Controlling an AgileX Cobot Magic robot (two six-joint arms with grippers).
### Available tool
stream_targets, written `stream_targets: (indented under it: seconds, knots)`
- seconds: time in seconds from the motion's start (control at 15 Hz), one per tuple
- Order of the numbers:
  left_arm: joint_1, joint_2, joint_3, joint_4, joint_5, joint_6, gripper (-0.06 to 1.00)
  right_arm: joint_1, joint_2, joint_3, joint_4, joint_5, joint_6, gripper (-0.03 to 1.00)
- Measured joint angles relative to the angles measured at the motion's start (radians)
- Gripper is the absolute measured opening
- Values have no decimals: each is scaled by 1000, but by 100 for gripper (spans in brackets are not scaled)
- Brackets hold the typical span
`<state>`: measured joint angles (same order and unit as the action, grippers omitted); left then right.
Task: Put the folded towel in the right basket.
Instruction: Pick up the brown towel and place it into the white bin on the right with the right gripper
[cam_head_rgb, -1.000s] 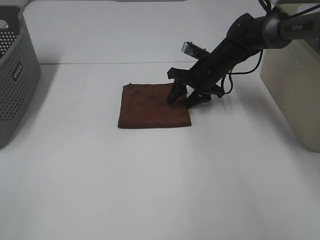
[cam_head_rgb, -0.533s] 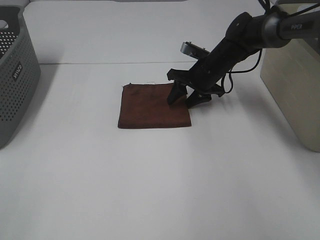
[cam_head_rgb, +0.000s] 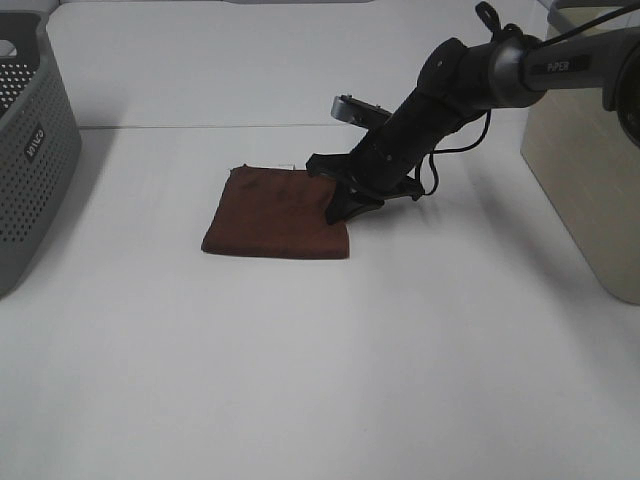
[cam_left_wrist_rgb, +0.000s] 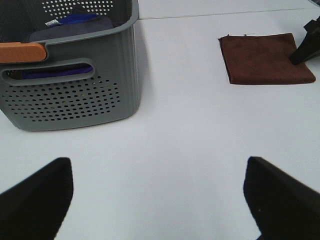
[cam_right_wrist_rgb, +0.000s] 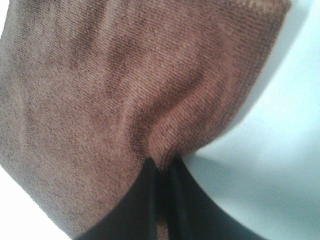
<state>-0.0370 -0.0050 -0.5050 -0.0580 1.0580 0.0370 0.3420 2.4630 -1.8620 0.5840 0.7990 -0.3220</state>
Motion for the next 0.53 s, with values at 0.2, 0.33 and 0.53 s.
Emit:
stream_targets:
  seconds: [0.2, 0.33, 0.53]
  knots:
    - [0, 0, 0, 0, 0, 0, 88, 0, -53, -21, -65, 76, 3, 1]
    - [0, 0, 0, 0, 0, 0, 88, 0, -115, -84, -122, 196, 15, 1]
    - [0, 0, 0, 0, 0, 0, 88, 0, -180, -196, -242, 354, 81, 1]
